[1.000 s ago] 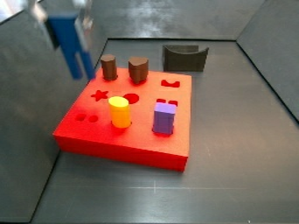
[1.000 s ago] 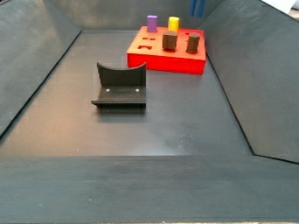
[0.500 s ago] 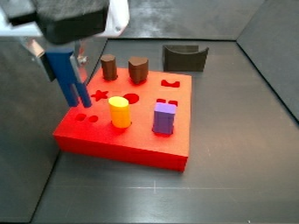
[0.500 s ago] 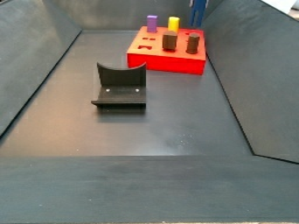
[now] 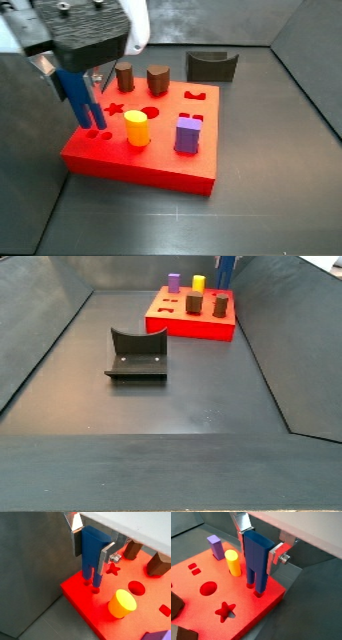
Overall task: Pick up the square-circle object. Move up. Rotate the square-circle object. Move to above the board. Insert the square-circle object.
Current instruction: Insert the square-circle object.
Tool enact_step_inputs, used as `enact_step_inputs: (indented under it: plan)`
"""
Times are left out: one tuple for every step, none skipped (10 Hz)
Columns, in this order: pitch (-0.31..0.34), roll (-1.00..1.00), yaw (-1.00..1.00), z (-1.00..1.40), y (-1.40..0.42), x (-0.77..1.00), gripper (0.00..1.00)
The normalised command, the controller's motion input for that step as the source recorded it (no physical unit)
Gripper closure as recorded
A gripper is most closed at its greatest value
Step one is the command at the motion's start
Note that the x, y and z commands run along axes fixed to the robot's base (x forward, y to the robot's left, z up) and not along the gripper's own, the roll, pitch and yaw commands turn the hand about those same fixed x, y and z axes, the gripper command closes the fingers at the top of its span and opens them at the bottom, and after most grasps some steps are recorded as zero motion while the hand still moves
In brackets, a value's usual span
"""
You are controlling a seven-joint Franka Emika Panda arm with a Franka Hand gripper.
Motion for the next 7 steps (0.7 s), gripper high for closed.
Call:
enact_step_inputs:
  plan:
    - [-0.010,0.06,0.07,-0.23,0.00,0.12,1.00]
    - [-0.091,0.16,0.09,-0.50,-0.03,0.07,1.00]
    - [-0.164,0.26,0.09,-0.64,-0.10,0.00,1.00]
    - [-0.100,0.18,0.01,-0.48,-0.05,0.00,1.00]
    - [-0.104,0.07,0.00,-0.36,-0.03,0.03,1.00]
    - [-0.171,0.05,0.00,-0.52,-0.05,0.20,1.00]
    - [-0.154,0.12,-0.01,-0.87,-0.13,0.07,1.00]
